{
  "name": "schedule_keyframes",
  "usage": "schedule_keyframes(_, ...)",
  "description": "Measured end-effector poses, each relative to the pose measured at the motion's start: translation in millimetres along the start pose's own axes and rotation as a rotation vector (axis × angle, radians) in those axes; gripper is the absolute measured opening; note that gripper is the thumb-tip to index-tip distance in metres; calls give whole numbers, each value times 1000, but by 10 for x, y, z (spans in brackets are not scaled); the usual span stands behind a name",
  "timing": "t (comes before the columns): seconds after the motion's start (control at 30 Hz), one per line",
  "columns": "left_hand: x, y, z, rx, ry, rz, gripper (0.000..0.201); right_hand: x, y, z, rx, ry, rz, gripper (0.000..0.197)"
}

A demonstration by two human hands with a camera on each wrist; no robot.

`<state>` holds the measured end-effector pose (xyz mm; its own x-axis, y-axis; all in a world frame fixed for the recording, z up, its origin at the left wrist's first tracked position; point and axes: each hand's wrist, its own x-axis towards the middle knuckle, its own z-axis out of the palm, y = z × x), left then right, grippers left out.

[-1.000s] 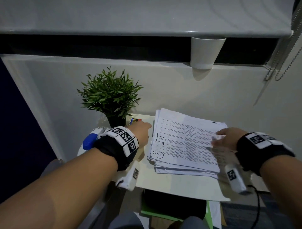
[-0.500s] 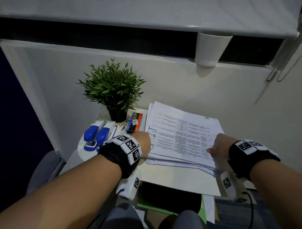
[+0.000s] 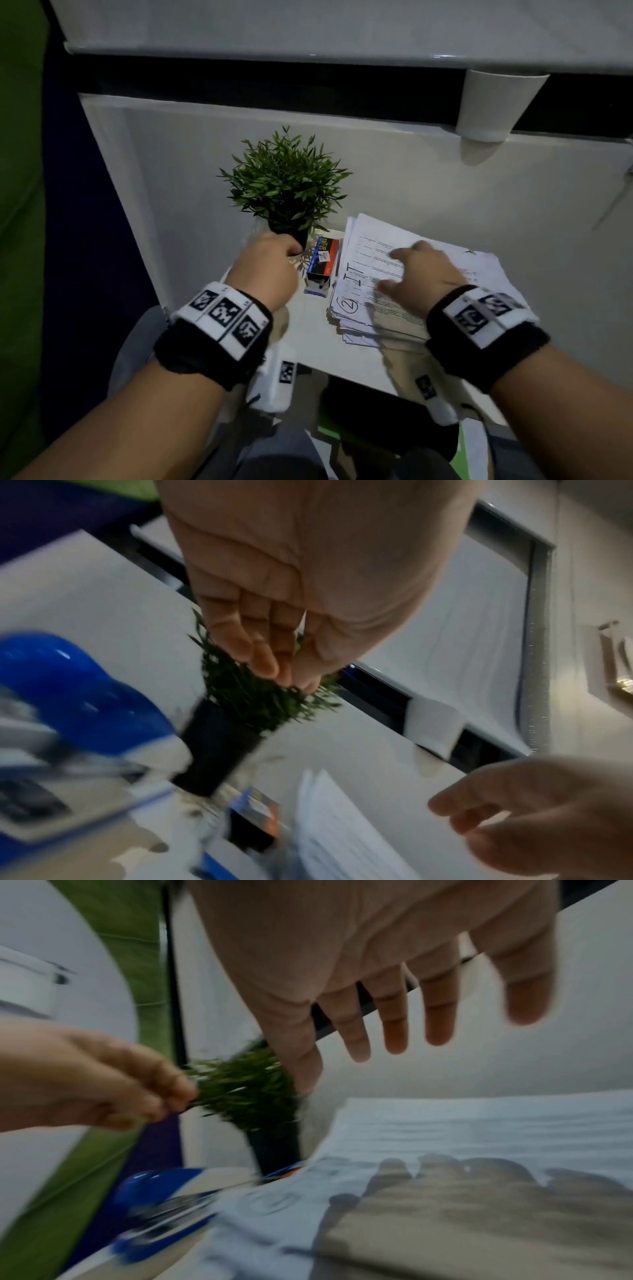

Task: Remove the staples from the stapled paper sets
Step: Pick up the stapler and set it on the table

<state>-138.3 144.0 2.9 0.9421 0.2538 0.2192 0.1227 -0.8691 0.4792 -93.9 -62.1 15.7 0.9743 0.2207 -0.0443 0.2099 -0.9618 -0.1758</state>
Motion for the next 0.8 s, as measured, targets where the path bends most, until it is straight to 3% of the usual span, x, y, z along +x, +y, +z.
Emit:
schedule_keyframes(0.07, 54, -243, -65, 53, 14, -71, 43, -64, -337, 85, 63, -16, -168, 52)
schedule_keyframes(0.13, 105, -464, -73, 133, -65, -140, 43, -58, -651, 210, 74, -114, -281, 55)
schedule_keyframes(0.23, 109, -658, -13, 184, -123, -152, 36, 36, -1080, 466, 27, -314, -362, 73)
schedule_keyframes(0.3, 96, -736, 48, 141, -104, -136, 34, 102, -1293, 608, 38, -341, -391, 81)
schedule_keyframes(0.4, 99, -820, 101, 94, -58, -120, 34, 191, -1468, 729, 103, -313, -390, 79)
schedule_keyframes(0.6, 84, -844, 95, 52, -68, -92, 35, 285, -1442, 705, 235, -165, -362, 31)
schedule_keyframes(0.73, -4, -725, 35, 31, -120, -114, 49, 195, -1341, 575, 454, -68, -284, 28)
schedule_keyframes(0.8, -86, -616, -7, -61, -90, -28, 56, 110, -1246, 483, 551, 12, -267, 28)
